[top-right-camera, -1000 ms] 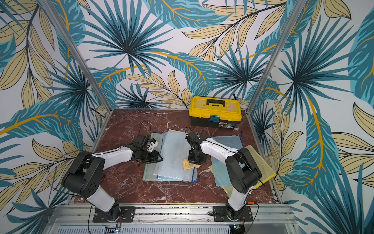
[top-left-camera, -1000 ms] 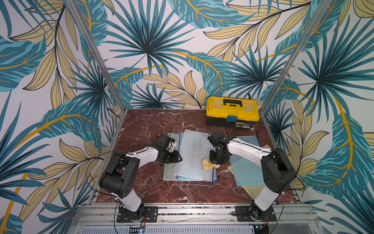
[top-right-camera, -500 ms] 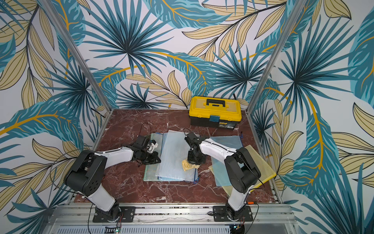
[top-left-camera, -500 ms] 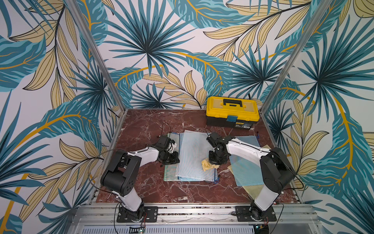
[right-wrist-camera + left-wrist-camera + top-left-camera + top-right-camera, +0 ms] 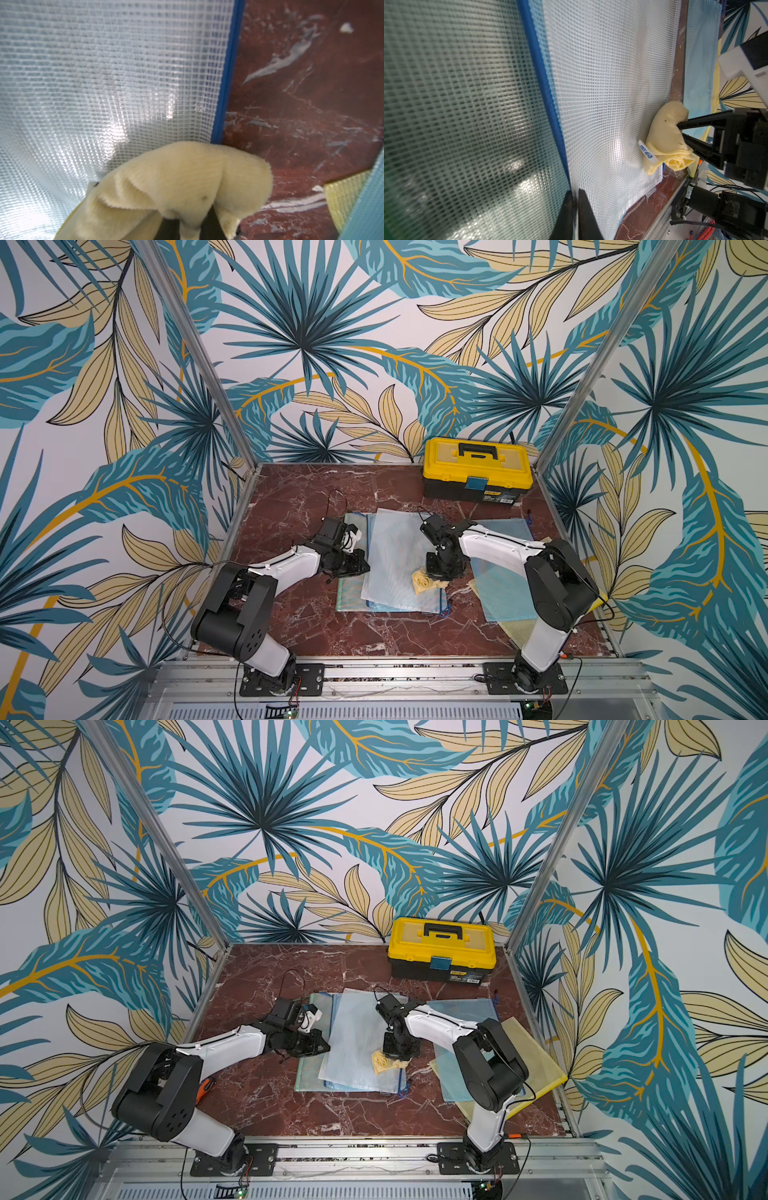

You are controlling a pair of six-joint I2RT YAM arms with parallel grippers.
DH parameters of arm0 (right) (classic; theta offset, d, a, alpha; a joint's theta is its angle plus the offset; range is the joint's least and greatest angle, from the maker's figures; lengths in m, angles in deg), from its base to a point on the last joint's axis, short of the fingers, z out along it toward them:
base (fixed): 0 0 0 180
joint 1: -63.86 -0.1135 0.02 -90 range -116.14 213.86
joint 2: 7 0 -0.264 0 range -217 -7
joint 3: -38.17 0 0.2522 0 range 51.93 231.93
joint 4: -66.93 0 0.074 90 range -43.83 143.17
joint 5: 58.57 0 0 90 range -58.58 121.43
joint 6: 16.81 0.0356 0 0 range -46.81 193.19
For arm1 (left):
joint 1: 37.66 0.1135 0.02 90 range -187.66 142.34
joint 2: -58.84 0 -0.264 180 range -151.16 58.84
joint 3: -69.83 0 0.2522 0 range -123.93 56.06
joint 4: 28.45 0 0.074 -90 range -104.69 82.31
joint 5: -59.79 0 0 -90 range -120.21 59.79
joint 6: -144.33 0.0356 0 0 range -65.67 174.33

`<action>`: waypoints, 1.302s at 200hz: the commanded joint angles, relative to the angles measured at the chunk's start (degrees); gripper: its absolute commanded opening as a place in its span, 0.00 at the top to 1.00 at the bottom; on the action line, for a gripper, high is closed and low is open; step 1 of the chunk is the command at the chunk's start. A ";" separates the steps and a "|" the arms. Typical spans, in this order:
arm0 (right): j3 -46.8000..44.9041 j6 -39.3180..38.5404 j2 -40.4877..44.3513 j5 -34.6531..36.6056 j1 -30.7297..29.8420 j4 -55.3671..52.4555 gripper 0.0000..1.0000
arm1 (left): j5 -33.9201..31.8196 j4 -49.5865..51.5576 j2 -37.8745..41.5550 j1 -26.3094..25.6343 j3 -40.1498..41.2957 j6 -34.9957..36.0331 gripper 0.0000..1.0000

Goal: Wipe the document bag
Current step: Adjust the document bag, then wipe the dirt from the document bag.

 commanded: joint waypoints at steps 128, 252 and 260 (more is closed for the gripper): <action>5.83 -2.11 1.85 -0.62 -1.57 -2.68 1.00 | -3.18 -0.16 -1.83 -7.61 0.21 -4.00 1.00; 35.17 -1.58 -24.75 0.55 -3.86 -7.86 1.00 | -6.73 -1.17 1.79 -16.33 4.77 -8.04 1.00; 38.76 -2.08 -26.77 0.70 -2.53 -9.18 1.00 | -6.81 -1.21 2.02 -16.38 5.08 -8.19 1.00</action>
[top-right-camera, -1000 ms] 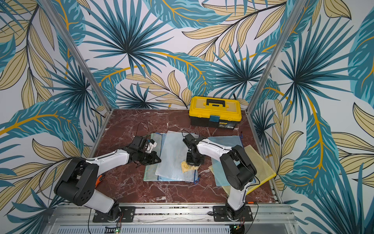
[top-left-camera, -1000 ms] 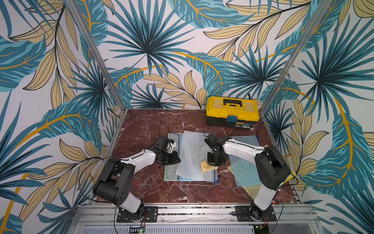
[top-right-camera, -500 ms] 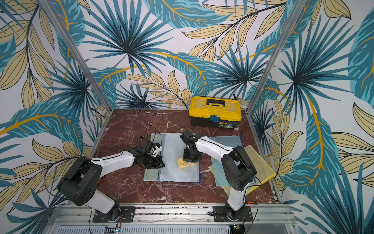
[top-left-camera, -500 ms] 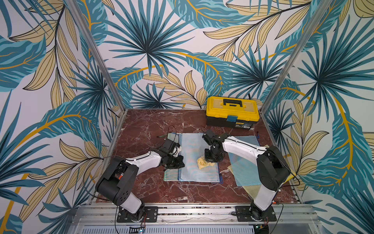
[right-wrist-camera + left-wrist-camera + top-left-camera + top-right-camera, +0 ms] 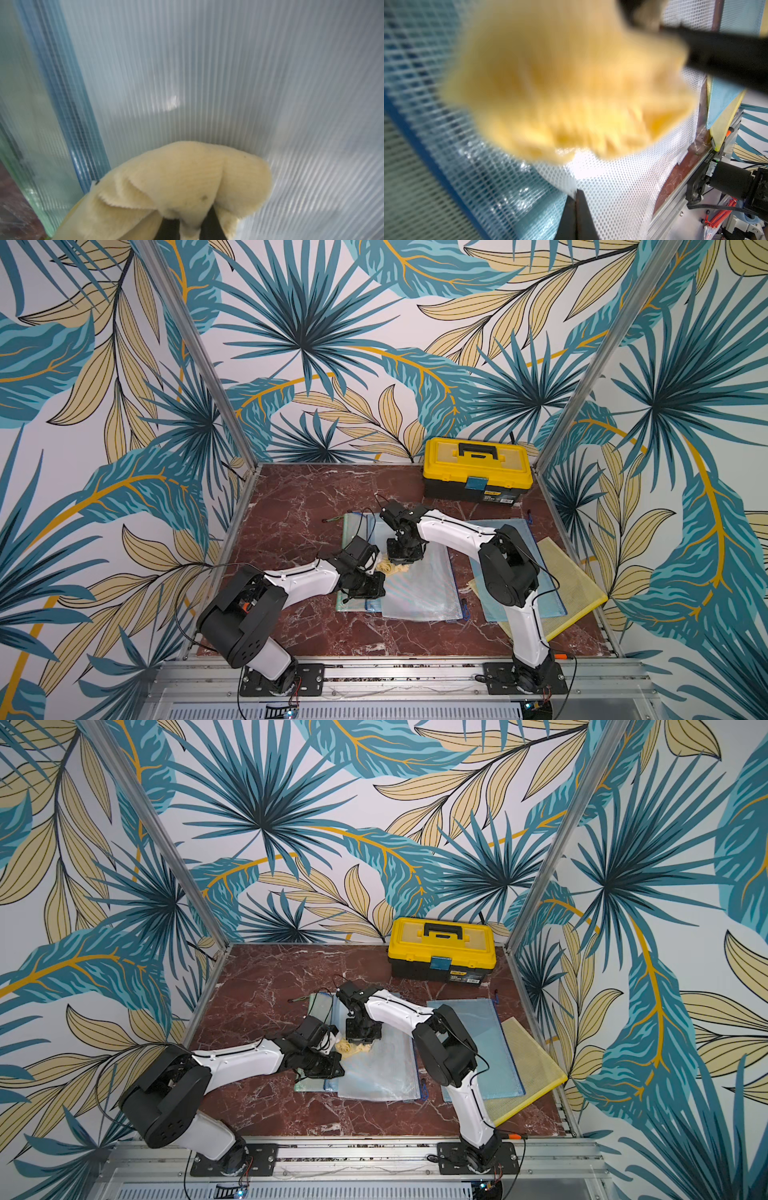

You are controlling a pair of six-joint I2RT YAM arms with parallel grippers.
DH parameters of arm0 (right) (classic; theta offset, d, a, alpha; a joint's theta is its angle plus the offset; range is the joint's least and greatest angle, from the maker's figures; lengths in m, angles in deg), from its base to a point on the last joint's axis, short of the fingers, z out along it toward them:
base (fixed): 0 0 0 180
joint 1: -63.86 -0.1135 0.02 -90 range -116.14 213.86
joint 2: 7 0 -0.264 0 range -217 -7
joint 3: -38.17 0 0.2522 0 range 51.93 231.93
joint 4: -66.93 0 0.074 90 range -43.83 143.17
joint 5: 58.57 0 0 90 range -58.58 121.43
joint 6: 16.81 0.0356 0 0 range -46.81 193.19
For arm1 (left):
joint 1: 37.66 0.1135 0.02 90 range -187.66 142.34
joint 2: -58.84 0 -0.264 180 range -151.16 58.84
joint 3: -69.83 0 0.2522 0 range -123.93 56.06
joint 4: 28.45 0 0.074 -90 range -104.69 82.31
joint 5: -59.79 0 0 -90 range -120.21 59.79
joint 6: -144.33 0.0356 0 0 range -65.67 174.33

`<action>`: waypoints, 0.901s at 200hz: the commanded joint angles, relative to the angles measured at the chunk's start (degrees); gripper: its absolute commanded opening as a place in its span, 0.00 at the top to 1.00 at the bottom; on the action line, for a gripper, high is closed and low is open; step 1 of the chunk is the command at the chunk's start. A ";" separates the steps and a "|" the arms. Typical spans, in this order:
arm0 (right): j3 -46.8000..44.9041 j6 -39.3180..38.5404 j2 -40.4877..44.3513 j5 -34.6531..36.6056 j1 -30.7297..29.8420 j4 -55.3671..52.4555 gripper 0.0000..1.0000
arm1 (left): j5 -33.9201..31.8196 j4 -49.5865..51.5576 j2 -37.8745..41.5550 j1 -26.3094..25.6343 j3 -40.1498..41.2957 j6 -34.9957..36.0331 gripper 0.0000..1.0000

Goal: Wipe the document bag
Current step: Wipe the dirt from the document bag.

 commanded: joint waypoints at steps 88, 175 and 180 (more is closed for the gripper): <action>22.38 -5.11 -10.17 4.64 3.88 -14.88 1.00 | -1.64 -0.69 2.45 -0.40 2.96 -0.28 1.00; 31.48 -1.90 -19.62 -0.88 3.53 -11.67 1.00 | -0.21 -0.69 1.98 -0.44 1.09 -0.60 1.00; 32.81 -1.41 -20.41 -0.39 4.52 -12.28 1.00 | -0.31 -0.69 2.24 -0.44 1.16 -0.69 1.00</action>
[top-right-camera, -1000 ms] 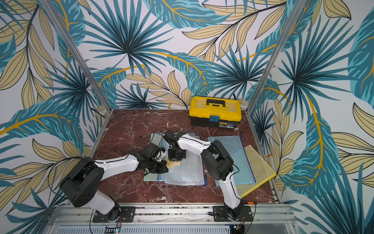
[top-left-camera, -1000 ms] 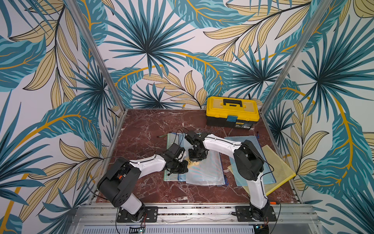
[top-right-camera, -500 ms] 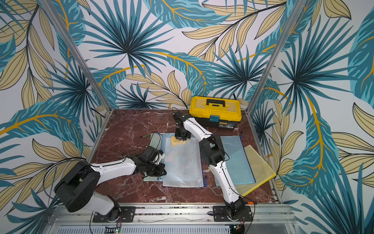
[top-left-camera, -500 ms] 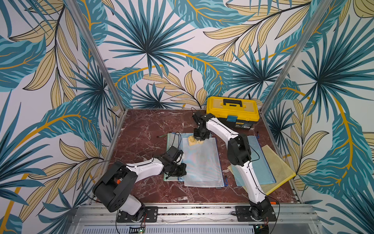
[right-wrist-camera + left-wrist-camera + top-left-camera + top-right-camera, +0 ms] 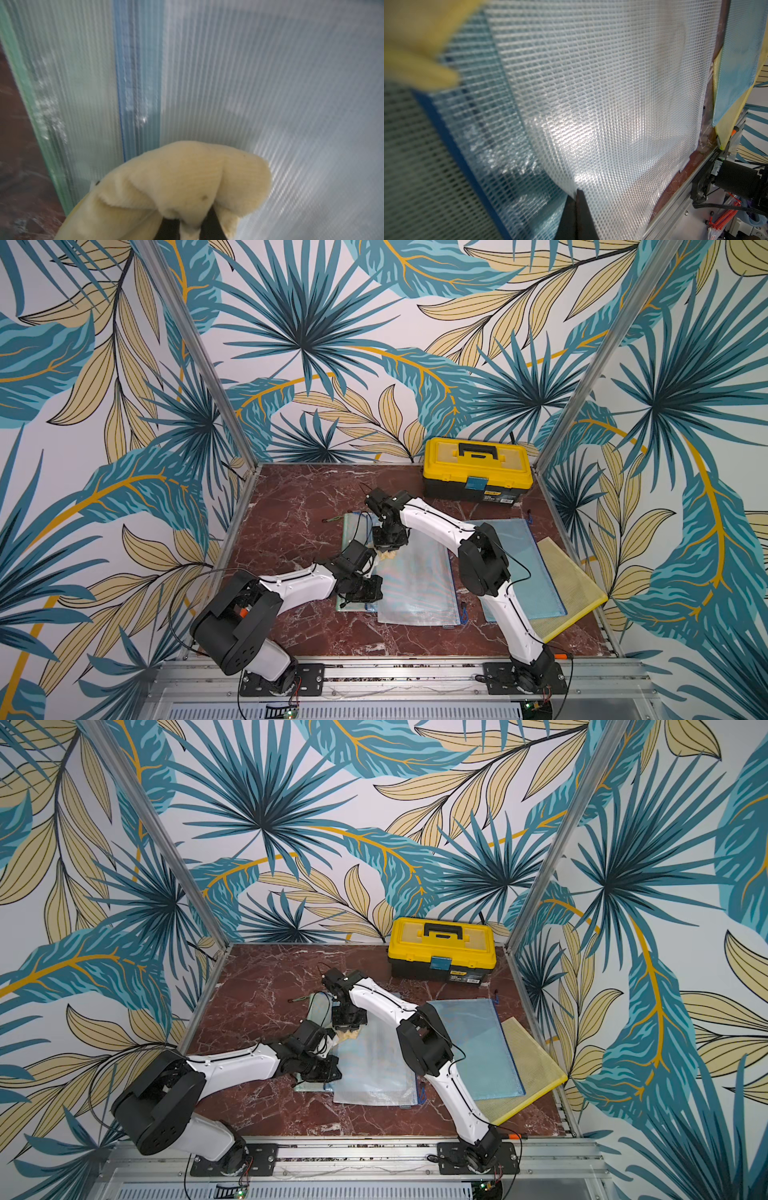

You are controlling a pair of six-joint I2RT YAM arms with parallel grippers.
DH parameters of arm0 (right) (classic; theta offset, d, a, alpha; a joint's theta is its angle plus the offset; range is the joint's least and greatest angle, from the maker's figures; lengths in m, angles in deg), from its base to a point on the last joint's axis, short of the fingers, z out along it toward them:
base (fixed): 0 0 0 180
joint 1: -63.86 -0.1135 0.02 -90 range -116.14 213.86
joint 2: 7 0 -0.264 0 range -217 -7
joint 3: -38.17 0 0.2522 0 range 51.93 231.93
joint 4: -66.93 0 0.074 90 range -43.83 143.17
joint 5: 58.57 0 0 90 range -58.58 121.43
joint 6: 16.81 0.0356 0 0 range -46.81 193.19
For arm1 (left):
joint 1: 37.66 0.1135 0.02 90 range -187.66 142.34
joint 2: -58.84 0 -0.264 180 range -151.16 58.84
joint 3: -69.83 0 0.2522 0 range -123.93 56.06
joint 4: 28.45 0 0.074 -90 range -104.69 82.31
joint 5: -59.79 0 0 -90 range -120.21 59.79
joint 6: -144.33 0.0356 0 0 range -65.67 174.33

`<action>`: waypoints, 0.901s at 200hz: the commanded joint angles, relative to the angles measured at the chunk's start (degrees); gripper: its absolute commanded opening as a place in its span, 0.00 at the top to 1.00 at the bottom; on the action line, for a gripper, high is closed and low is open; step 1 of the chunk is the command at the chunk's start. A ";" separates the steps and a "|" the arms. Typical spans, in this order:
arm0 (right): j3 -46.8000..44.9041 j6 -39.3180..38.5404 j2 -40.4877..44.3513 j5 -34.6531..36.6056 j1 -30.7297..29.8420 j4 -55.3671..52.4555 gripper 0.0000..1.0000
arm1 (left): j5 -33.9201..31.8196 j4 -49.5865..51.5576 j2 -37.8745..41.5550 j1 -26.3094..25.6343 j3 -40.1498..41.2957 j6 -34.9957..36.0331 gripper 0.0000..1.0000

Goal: Wipe the document bag
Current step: Wipe the dirt from the document bag.

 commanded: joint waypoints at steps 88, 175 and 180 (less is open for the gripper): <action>-23.83 1.12 14.27 1.95 7.71 6.57 1.00 | -2.58 0.25 -2.90 0.09 -4.63 -2.23 1.00; -47.87 -1.88 28.15 9.28 21.36 10.67 1.00 | -2.90 0.29 -2.25 0.63 -3.68 -3.29 1.00; -46.83 -1.77 27.72 9.30 21.23 10.47 1.00 | -2.94 0.29 -2.13 0.63 -3.58 -3.24 1.00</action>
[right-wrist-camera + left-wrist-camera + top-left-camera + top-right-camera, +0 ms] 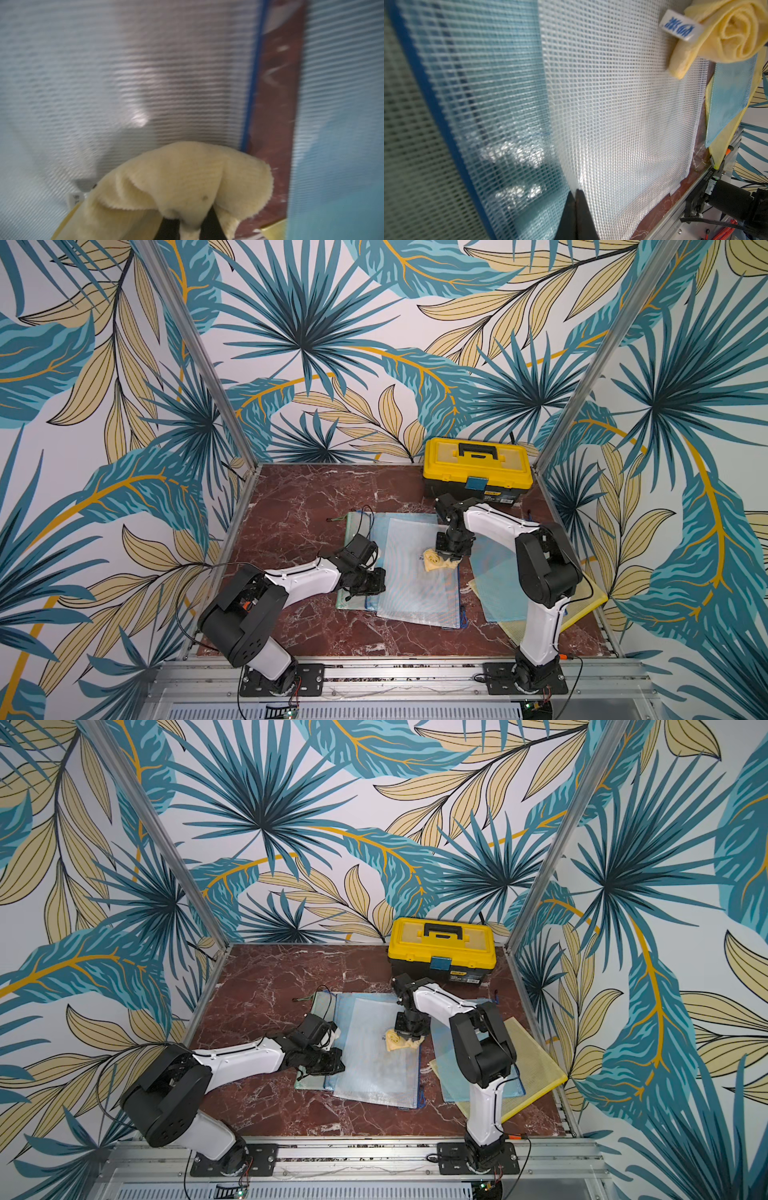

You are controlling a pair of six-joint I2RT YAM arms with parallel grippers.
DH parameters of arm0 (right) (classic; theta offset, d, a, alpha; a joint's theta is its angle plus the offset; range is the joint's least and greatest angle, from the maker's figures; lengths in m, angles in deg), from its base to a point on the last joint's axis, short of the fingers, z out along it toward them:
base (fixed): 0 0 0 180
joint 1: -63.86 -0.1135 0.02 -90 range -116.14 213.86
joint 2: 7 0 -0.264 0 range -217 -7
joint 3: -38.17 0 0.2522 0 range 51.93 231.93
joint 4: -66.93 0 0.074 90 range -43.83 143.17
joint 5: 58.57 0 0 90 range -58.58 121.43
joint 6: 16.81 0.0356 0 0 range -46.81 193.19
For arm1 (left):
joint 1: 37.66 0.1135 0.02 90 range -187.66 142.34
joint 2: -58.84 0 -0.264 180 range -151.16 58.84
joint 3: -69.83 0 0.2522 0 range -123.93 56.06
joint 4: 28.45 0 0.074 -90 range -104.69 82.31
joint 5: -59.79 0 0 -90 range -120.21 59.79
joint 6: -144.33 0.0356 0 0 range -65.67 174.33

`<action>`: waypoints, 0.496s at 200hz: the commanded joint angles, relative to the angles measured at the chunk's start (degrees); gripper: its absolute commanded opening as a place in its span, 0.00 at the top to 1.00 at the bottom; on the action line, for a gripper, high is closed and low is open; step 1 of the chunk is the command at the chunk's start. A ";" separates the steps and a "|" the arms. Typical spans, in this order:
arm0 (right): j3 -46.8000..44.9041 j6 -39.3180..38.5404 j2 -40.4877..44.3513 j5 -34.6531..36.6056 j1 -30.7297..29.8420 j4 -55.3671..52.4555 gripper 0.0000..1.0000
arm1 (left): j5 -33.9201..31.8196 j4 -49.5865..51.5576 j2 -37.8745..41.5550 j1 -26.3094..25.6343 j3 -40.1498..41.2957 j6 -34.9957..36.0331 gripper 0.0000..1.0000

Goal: Wipe the document bag
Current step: Wipe the dirt from the document bag.

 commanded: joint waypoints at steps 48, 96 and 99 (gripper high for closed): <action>17.46 0.94 -9.28 -0.84 -9.04 -2.61 1.00 | -1.14 0.14 0.86 0.24 0.62 -0.98 1.00; 21.86 1.81 -14.56 -2.34 -9.69 -1.52 1.00 | -1.53 0.14 1.22 0.24 0.70 -1.70 1.00; 21.52 1.67 -14.46 -2.29 -9.19 -1.60 1.00 | -1.57 0.14 1.29 0.24 0.77 -1.65 1.00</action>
